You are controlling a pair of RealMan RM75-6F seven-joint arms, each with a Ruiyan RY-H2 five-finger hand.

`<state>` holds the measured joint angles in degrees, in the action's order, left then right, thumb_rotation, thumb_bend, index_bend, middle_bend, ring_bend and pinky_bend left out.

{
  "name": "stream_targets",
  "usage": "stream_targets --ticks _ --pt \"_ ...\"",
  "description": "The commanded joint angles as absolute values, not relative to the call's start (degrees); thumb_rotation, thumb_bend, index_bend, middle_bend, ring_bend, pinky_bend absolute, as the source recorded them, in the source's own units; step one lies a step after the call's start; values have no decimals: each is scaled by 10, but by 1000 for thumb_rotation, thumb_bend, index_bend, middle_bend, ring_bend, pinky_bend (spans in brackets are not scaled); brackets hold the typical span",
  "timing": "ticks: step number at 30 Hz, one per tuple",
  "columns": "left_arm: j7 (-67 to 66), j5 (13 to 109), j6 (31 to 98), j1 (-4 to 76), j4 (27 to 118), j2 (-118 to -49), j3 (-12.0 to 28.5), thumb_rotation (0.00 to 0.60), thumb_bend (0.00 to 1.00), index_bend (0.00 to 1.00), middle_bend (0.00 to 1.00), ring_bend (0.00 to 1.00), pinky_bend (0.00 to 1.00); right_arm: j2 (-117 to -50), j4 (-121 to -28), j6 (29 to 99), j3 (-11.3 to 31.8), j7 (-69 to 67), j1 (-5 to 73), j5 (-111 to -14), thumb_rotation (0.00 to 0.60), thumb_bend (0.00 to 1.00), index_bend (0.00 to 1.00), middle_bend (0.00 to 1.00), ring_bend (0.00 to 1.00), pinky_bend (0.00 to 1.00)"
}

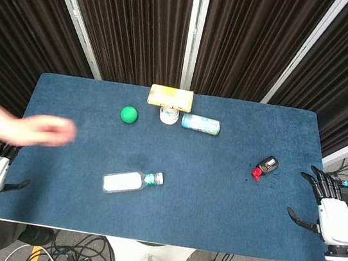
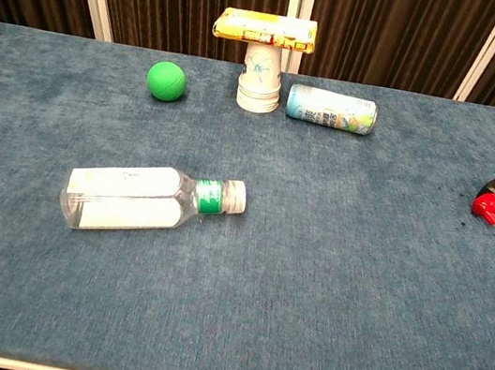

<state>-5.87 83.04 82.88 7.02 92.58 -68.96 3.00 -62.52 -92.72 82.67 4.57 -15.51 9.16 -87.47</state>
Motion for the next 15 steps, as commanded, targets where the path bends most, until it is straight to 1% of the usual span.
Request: stream_targets --ticks 1,10,15 --pt "-62 827 824 72 928 -689 31 600 65 177 165 70 119 -625 -926 826 47 -155 92 -874 600 143 140 25 0 0" --pt "-90 818 808 82 933 -681 33 600 65 177 165 70 118 -624 -922 824 50 -160 95 -874 600 143 140 26 0 0" --pt "-130 806 756 114 971 -654 40 600 64 177 165 70 117 -615 -917 820 59 -159 103 -871 600 144 141 25 0 0"
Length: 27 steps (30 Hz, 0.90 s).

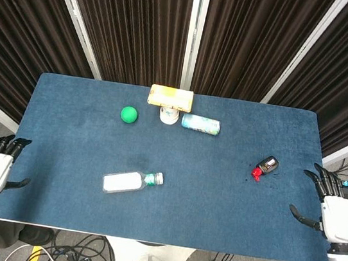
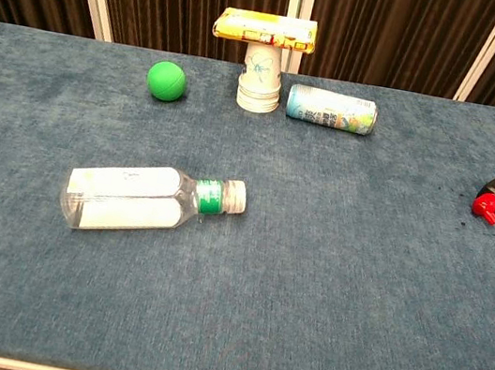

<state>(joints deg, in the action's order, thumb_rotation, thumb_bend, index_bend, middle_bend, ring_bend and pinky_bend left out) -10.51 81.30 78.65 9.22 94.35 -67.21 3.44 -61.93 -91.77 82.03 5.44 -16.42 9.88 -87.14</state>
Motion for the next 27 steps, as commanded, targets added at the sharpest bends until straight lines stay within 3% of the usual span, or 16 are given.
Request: stream_targets --ticks 1,8,17,23,27 --pt "-139 800 744 123 983 -648 44 600 64 177 165 70 117 -613 -918 820 61 -157 105 -872 600 144 140 26 0 0" --pt "-269 699 640 207 1072 -649 78 600 63 174 166 70 134 -611 -915 805 72 -153 120 -864 600 144 140 25 0 0" --pt "-408 580 551 328 1091 -728 91 600 52 173 166 71 138 -609 -907 796 73 -159 123 -855 600 144 140 26 0 0" --pt "-471 477 554 385 1074 -792 85 600 51 172 167 70 158 -611 -899 796 70 -169 119 -850 600 143 140 26 0 0" --pt "-504 423 585 407 1069 -828 76 600 49 173 195 129 202 -615 -890 794 69 -174 117 -846 600 143 140 25 0 0"
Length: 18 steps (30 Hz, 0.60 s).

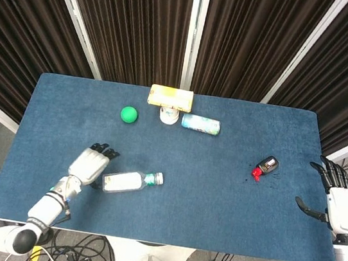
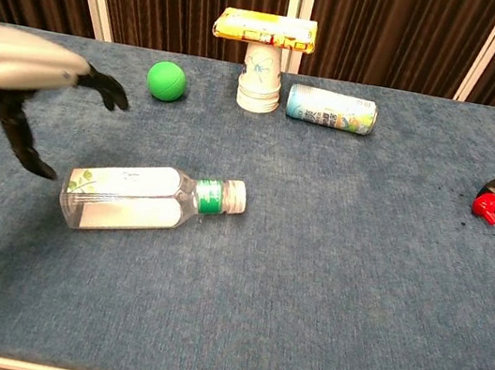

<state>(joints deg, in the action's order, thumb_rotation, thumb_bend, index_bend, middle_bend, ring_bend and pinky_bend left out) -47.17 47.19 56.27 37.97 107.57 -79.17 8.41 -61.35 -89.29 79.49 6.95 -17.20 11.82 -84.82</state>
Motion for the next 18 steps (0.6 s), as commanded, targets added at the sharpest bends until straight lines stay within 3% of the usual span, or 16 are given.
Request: stream_targets --ticks 1,10,18 --pt "-509 416 591 411 1071 -833 74 600 48 173 197 132 209 -616 -889 793 68 -175 117 -846 600 143 140 25 0 0" --pt "-526 374 638 439 1065 -887 66 600 36 179 221 188 321 -619 -881 792 66 -181 115 -844 600 144 140 26 0 0" --pt "-521 357 669 447 1026 -928 61 600 27 256 261 254 427 -620 -879 792 65 -184 113 -843 600 143 140 26 0 0"
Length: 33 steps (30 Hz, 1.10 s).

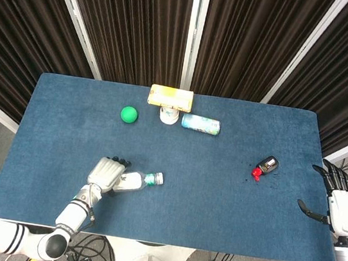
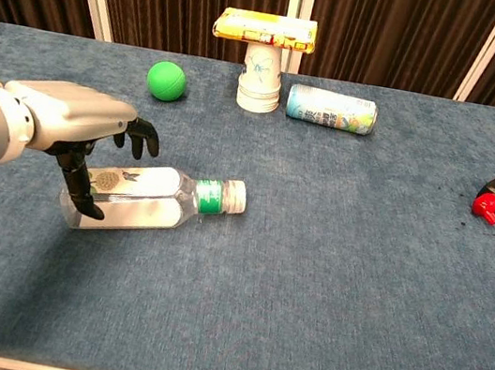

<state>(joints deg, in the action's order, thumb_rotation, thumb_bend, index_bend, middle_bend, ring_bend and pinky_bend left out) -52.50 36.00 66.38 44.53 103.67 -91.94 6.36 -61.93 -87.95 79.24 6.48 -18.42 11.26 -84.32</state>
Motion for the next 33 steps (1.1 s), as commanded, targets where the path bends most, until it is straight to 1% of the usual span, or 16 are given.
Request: stream_targets --ticks 1,6,8,10,14,16,20,22,24,26,27,30,33 --pt "-520 356 670 448 1022 -932 60 600 26 262 268 261 436 -620 -879 791 65 -183 113 -843 600 143 140 26 0 0" --pt "-505 362 666 449 997 -947 54 600 27 305 315 309 496 -620 -881 790 64 -180 113 -844 600 143 140 26 0 0" --pt "-492 375 664 446 989 -950 53 600 46 345 354 344 533 -620 -883 791 64 -180 113 -844 600 144 140 26 0 0" --pt "-464 403 662 439 979 -952 50 600 133 414 420 403 591 -618 -885 791 64 -178 112 -844 600 144 140 26 0 0" --pt "-387 465 643 421 956 -947 43 600 295 512 514 492 664 -614 -894 793 65 -179 112 -846 600 143 140 26 0 0" --pt "-331 504 626 411 945 -938 41 600 348 541 539 515 683 -607 -904 792 66 -181 114 -850 600 144 140 26 0 0" --pt "-196 604 614 386 917 -927 38 600 369 556 552 517 685 -578 -948 780 68 -207 126 -865 600 143 140 32 0 0" --pt "-86 670 615 373 900 -924 41 600 374 559 554 517 684 -553 -982 765 71 -243 139 -878 600 141 140 41 0 0" --pt "14 732 629 364 874 -930 45 600 377 567 559 517 684 -527 -1014 744 76 -288 155 -885 600 141 140 46 0 0" --pt "140 805 667 357 823 -951 49 600 380 575 562 516 683 -485 -1059 702 84 -354 185 -897 600 139 140 48 0 0" --pt "181 827 681 357 801 -961 50 600 380 577 562 515 681 -471 -1074 689 89 -373 197 -902 600 133 140 48 0 0" --pt "283 876 720 359 743 -992 53 600 379 576 562 511 660 -427 -1125 640 104 -405 238 -913 600 97 145 48 0 0" --pt "350 908 754 362 700 -1023 53 600 381 569 563 508 635 -389 -1168 586 121 -412 280 -912 600 41 184 47 0 0"
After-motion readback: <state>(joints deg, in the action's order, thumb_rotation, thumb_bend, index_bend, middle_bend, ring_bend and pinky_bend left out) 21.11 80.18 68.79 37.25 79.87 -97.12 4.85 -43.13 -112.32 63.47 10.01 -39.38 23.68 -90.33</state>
